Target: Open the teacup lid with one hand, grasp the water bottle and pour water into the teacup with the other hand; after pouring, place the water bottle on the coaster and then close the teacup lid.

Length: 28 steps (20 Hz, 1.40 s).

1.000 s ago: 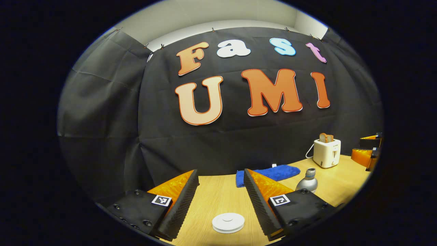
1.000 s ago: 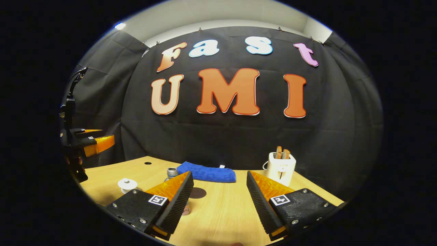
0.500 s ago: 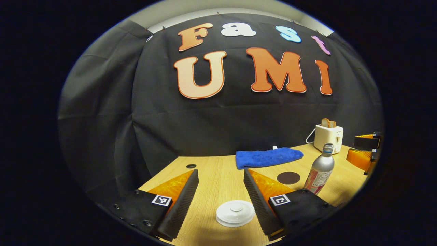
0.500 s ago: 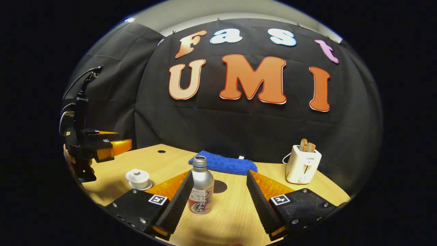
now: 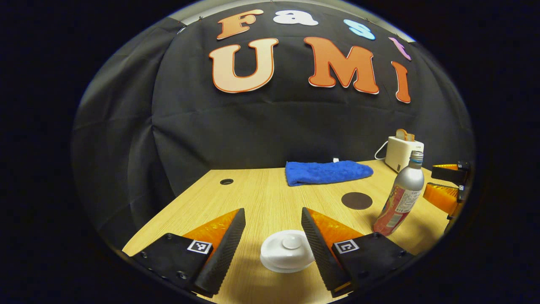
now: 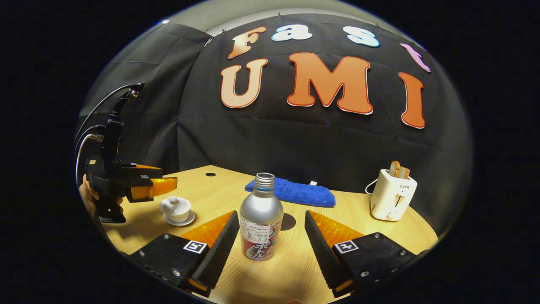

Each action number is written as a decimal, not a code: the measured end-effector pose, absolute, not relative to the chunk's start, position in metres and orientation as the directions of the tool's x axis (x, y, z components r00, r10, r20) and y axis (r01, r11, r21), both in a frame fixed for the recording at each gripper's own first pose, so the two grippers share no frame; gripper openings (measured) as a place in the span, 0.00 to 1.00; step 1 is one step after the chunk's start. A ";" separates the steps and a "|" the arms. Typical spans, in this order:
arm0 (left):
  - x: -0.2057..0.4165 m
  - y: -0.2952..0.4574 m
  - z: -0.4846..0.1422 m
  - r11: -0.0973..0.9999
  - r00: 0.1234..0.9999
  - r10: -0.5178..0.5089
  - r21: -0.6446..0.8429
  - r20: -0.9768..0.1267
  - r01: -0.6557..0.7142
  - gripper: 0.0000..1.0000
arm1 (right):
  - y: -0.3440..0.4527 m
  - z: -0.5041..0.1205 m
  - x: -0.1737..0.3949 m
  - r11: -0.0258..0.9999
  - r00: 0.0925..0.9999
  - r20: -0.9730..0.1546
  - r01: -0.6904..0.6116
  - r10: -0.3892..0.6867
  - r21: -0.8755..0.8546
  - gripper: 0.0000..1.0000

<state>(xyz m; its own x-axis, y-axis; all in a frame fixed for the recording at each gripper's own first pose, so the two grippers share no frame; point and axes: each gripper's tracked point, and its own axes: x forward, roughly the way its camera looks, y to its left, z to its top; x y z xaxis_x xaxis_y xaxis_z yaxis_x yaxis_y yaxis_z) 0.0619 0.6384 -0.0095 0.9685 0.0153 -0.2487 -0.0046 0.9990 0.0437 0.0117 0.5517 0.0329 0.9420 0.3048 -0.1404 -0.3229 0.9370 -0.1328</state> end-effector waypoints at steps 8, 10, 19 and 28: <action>0.067 0.626 -0.035 0.996 0.950 -0.013 0.081 -0.311 0.040 0.85 | 0.560 0.017 0.021 0.927 0.929 -0.171 -0.351 0.327 -0.132 0.94; 0.068 0.622 -0.039 0.995 0.948 -0.014 0.092 -0.318 0.046 0.90 | 0.562 0.012 0.022 0.926 0.928 -0.182 -0.352 0.326 -0.136 0.94; 0.071 0.623 -0.056 0.993 0.937 -0.020 0.103 -0.349 0.059 0.67 | 0.569 0.004 0.029 0.923 0.917 -0.211 -0.367 0.338 -0.115 0.94; 0.074 0.618 -0.057 0.989 0.942 -0.024 0.128 -0.334 0.070 0.39 | 0.563 0.004 0.035 0.924 0.917 -0.213 -0.365 0.337 -0.111 0.94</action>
<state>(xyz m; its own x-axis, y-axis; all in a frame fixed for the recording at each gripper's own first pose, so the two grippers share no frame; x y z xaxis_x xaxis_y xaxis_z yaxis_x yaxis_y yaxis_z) 0.0742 0.6177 -0.0572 0.9423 -0.0236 -0.3339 0.0701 0.9893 0.1279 0.0354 0.5632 0.0039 0.9172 0.3366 -0.2133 -0.3650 0.9244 -0.1107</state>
